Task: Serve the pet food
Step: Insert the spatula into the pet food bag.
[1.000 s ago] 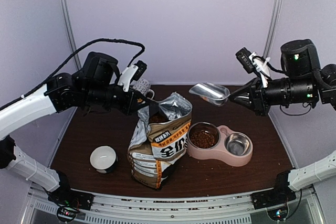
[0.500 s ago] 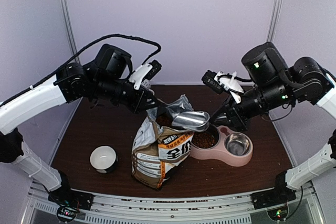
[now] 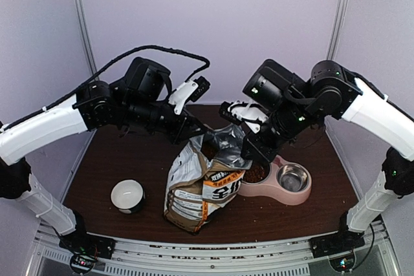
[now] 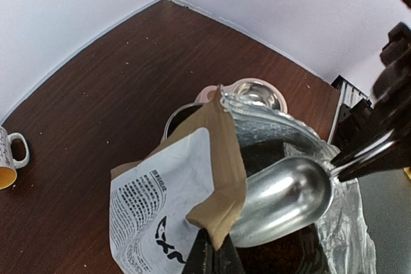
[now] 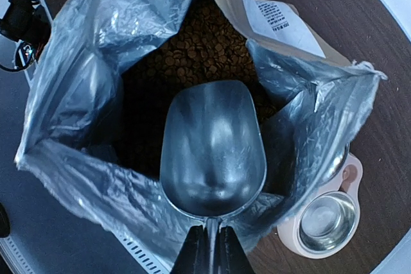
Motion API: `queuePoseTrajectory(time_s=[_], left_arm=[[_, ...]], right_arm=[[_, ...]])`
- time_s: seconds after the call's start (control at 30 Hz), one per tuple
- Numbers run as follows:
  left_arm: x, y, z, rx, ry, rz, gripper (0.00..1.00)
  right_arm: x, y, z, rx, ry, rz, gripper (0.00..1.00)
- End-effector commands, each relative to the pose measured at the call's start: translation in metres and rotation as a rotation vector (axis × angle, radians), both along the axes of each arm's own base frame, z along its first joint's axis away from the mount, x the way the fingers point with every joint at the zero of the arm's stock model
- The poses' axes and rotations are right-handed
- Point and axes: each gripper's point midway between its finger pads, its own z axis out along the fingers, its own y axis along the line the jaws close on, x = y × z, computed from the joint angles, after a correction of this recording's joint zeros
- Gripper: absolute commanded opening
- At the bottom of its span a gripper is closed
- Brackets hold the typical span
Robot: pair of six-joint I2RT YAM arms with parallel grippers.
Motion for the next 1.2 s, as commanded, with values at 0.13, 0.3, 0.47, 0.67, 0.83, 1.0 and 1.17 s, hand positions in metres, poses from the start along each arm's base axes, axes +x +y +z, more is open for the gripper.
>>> queuePoseTrajectory(time_s=[0.13,0.3,0.47,0.67,0.83,1.0,1.17], left_arm=[[0.004,-0.019,0.063,-0.358,-0.098,0.051,0.0],[0.002,-0.025,0.045,-0.346,-0.059,0.032,0.0],[0.006,-0.024,0.027,-0.312,-0.047,0.062,0.0],[0.011,-0.024,0.021,-0.31,-0.025,0.097,0.0],[0.012,-0.024,0.024,-0.308,-0.022,0.108,0.0],[0.014,-0.024,0.025,-0.3,-0.012,0.122,0.0],[0.017,-0.016,0.034,-0.308,-0.017,0.156,0.0]], right_arm=[[-0.014,-0.001,-0.083,-0.252,0.225,-0.092,0.0],[-0.003,0.027,-0.133,-0.298,0.253,-0.109,0.0],[0.028,0.052,-0.156,-0.266,0.153,-0.201,0.0],[0.048,0.077,-0.146,-0.072,0.066,-0.261,0.0],[0.06,0.077,-0.126,0.035,-0.03,-0.278,0.0],[0.07,0.079,-0.113,0.115,-0.102,-0.296,0.0],[0.073,0.085,-0.092,0.21,-0.139,-0.284,0.0]])
